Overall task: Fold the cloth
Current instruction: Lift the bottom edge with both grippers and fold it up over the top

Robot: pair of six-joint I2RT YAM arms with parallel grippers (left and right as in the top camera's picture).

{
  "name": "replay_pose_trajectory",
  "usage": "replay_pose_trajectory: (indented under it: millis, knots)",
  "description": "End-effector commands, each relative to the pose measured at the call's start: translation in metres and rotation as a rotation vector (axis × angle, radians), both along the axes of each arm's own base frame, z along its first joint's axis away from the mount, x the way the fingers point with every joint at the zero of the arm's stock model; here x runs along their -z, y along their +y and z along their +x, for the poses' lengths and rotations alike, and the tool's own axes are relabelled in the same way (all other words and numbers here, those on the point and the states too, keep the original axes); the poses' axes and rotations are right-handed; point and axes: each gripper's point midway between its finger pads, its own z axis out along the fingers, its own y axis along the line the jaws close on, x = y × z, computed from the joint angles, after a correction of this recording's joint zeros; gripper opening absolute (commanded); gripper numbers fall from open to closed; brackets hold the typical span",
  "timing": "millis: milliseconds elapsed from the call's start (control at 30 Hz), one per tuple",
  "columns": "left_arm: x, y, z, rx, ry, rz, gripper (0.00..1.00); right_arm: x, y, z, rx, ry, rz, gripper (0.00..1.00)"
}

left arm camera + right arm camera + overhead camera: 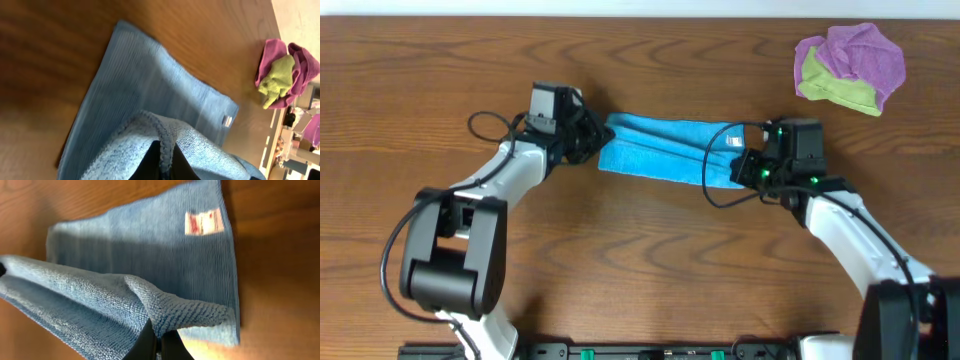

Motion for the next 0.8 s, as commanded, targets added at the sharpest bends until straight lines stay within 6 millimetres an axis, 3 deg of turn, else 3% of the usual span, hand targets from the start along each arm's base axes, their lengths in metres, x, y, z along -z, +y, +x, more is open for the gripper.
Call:
replay_pose_trajectory:
  millis: [0, 433, 767]
  knots:
    - [0.005, 0.014, 0.020, -0.057, -0.020, 0.053, 0.06, 0.004, -0.016, 0.016, 0.058, -0.010, -0.049, 0.01]
    - [0.026, 0.017, 0.037, -0.086, -0.035, 0.085, 0.06, 0.018, -0.020, 0.062, 0.052, -0.043, -0.103, 0.01]
    - [0.034, 0.017, 0.046, -0.104, -0.053, 0.101, 0.06, 0.031, -0.027, 0.064, 0.059, -0.026, -0.150, 0.01]
